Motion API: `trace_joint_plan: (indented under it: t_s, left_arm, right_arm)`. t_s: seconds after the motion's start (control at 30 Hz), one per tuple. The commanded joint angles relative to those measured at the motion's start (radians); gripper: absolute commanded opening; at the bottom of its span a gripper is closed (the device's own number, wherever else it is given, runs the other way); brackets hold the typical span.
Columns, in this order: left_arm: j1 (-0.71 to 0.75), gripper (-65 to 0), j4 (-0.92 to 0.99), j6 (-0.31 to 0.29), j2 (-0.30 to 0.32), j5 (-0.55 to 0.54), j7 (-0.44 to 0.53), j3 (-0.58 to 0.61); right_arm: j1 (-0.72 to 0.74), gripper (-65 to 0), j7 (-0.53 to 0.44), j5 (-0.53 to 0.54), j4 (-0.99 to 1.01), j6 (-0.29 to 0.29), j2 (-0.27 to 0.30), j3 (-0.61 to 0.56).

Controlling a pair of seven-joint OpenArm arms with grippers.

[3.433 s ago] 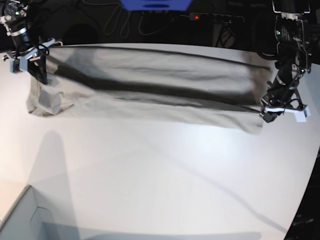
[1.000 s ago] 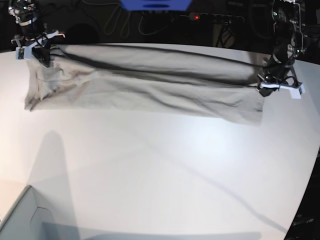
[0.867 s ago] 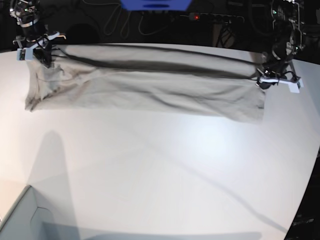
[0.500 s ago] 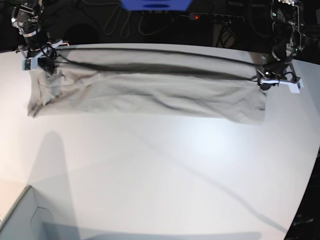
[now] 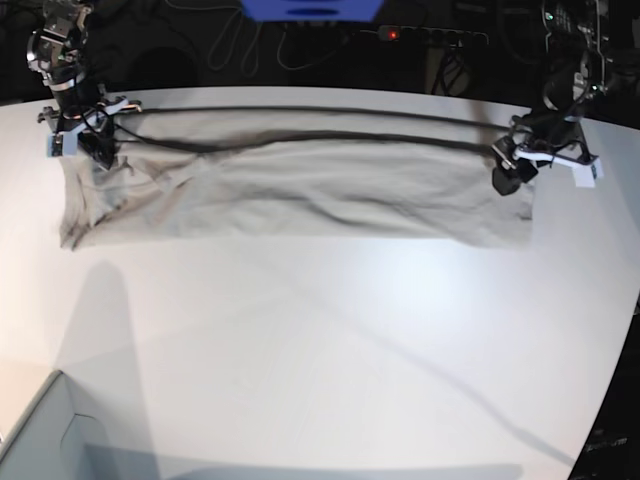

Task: Layout the t-shirt on the table in an organized manner, then fold the t-shirt properly
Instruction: 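Lower the folded strip with both grippers and smooth it flat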

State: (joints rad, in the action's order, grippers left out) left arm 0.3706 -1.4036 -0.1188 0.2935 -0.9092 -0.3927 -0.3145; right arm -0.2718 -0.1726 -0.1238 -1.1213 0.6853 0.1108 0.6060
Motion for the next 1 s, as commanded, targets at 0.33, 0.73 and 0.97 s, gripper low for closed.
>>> trace_joint_plan:
  t_s: [0.33,0.73,0.97]
  left_arm:
    - [-0.103,-11.1,0.126,-0.015,-0.02,0.0,0.008,-0.142]
    - [-0.167,-13.9,0.28,-0.015,-0.014,0.002,0.011,-0.015]
    - [-0.189,-54.9,0.333,-0.144,-0.015,0.002,0.015,-0.004]
  right_arm:
    - [-0.001,-65.0,0.02,-0.012,-0.004,0.013,0.01,0.004]
    - [-0.001,-65.0,0.02,-0.012,-0.004,0.013,0.008,0.004]
    - [-0.002,-65.0,0.02,-0.012,-0.004,0.013,0.008,0.004]
